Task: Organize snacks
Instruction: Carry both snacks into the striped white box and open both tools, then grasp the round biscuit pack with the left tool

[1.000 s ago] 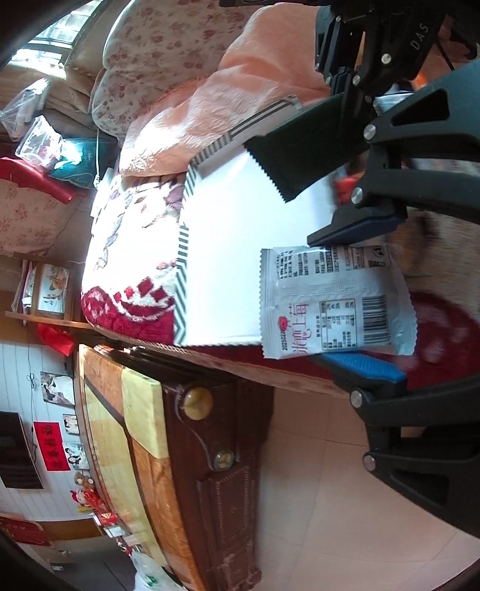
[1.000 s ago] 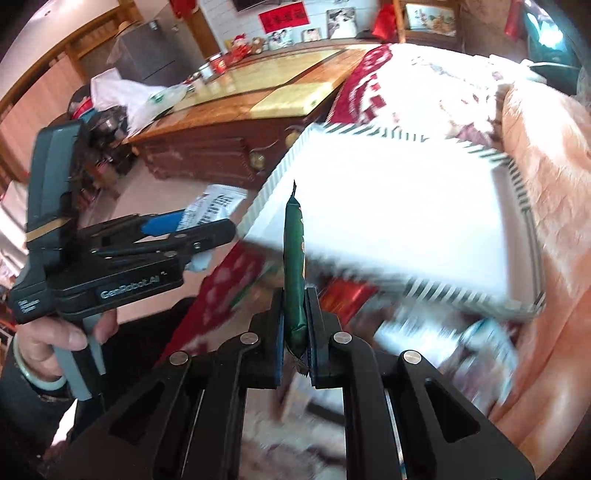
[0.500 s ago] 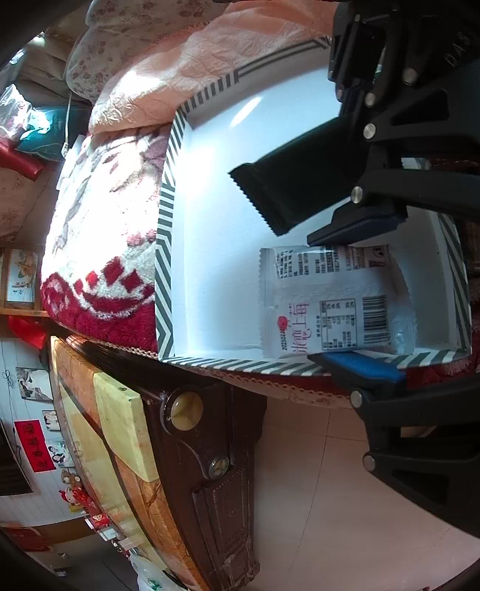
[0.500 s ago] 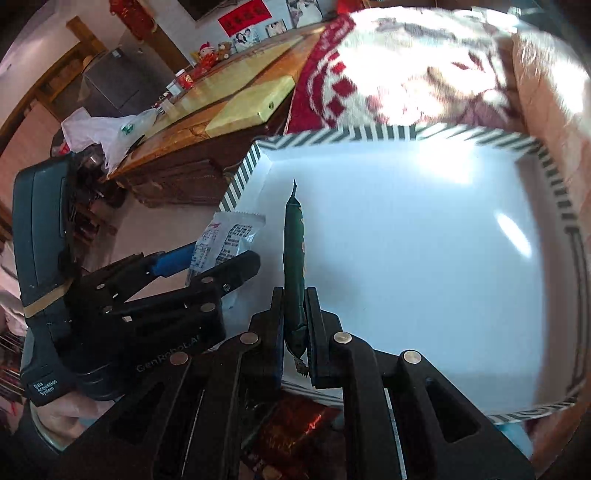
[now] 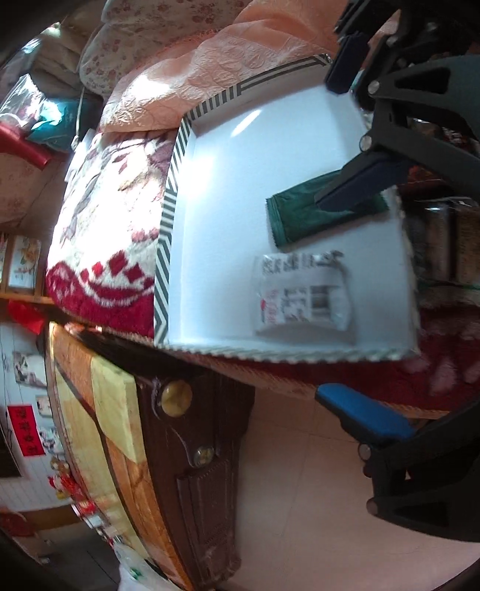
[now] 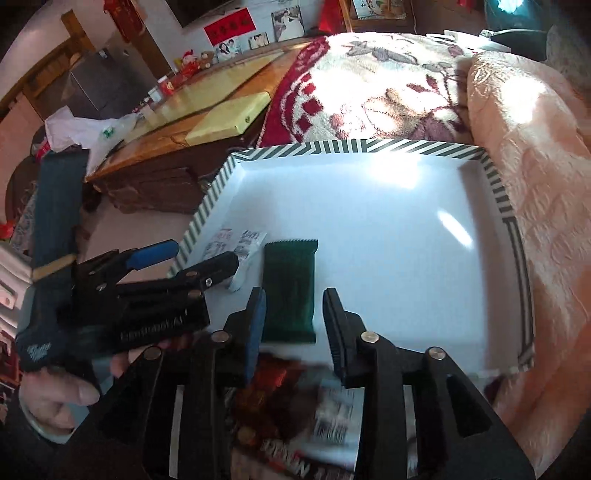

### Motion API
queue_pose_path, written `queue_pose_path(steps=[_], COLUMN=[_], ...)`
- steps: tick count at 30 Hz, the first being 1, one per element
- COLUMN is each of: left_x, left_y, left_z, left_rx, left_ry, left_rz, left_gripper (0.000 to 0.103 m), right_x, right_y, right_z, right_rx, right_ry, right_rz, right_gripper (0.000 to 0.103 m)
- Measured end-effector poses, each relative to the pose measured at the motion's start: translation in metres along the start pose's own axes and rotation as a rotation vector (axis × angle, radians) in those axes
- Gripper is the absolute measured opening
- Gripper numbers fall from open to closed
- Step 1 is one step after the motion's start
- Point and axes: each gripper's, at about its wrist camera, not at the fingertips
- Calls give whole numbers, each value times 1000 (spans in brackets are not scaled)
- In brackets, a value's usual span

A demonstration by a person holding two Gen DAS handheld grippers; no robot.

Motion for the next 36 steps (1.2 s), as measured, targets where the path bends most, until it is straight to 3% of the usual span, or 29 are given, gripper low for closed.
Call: queue_pose_path(steps=[4, 9, 17, 36], left_x=[27, 50, 45, 25], left_y=[21, 54, 81, 80], left_z=[-11, -14, -7, 0], left_rx=[33, 54, 67, 39], left_ry=[61, 59, 62, 66], left_rz=[26, 21, -29, -60], left_gripper=[96, 96, 96, 96], right_x=[36, 62, 76, 73], right_y=[27, 66, 106, 109], right_z=[0, 1, -8, -10], right_rx=[-2, -4, 31, 25], right_ry=[-20, -20, 0, 1], right_rz=[28, 36, 0, -21], right_gripper=[44, 44, 46, 46])
Point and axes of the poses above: each gripper's, at about its wrist camera, not at the fingertips, and x roughly against the way its jaws point, z to its right, y to its underside, and after that the axes turned 5 degrees about z, right-handed
